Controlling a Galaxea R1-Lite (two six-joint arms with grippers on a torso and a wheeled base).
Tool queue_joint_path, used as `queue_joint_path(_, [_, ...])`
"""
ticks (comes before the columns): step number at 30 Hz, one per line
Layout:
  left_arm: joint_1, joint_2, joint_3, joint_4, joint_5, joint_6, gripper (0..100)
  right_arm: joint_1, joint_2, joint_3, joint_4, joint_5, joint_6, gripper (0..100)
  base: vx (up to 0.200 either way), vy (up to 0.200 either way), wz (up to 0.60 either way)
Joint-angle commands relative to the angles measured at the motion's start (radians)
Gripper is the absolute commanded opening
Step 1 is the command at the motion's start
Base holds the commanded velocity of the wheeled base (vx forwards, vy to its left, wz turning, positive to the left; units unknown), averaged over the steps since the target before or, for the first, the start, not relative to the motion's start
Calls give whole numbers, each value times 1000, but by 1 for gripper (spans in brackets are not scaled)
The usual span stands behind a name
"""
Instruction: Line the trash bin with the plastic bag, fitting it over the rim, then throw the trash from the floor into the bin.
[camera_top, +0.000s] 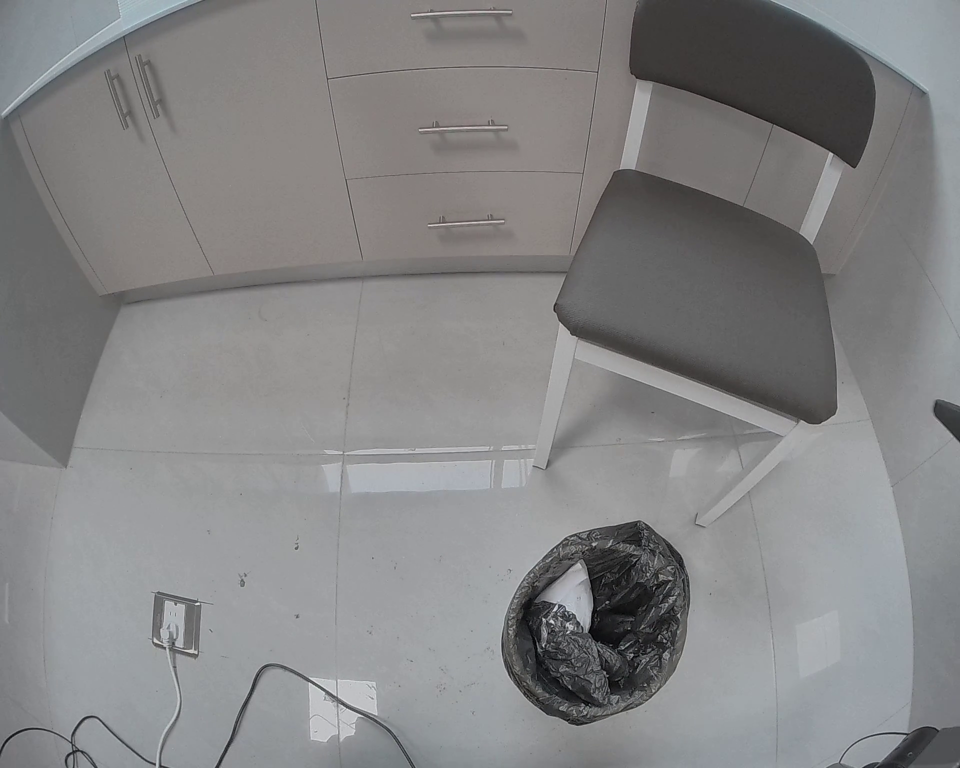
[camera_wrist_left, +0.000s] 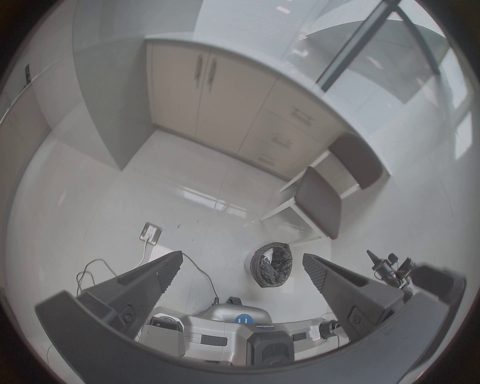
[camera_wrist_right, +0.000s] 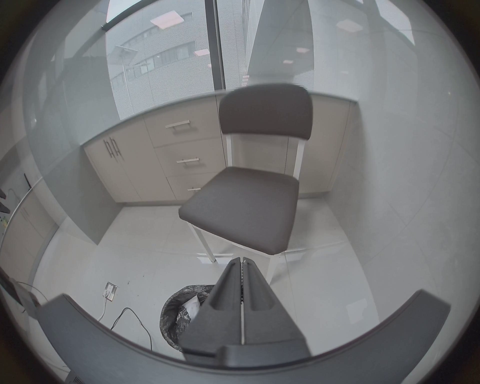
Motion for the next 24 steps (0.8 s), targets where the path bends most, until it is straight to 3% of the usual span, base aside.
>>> queue_joint_path(1, [-112, -415, 343, -109, 4, 36, 100, -22, -415, -16, 231, 19, -32, 0, 0, 0, 0])
queue_joint_path(5, [-107, -638, 670, -365, 96, 42, 100, -22, -513, 36, 260, 17, -32, 0, 0, 0, 0])
queue_joint_path(6, [-107, -742, 817, -489, 148, 71, 100, -22, -550, 60, 263, 17, -32, 0, 0, 0, 0])
queue_joint_path(9, [-109, -873, 995, -580, 219, 143, 100, -22, -616, 100, 270, 19, -33, 0, 0, 0, 0])
queue_joint_path(13, [-121, -958, 1089, -583, 254, 160, 100, -21, -690, 128, 287, 34, -32, 0, 0, 0, 0])
queue_joint_path(15, [-110, -995, 1162, -620, 254, 166, 100, -22, -763, 155, 287, 80, -32, 0, 0, 0, 0])
queue_joint_path(21, [-106, -1004, 1374, -845, 260, 166, 100, -31, -796, 200, 278, 96, -24, 0, 0, 0, 0])
queue_joint_path(22, [-106, -1004, 1517, -1022, 279, 166, 100, -31, -797, 220, 277, 96, -16, 0, 0, 0, 0])
queue_joint_path(24, [-104, -1004, 1678, -1230, 344, 182, 100, -31, -796, 246, 269, 93, -12, 0, 0, 0, 0])
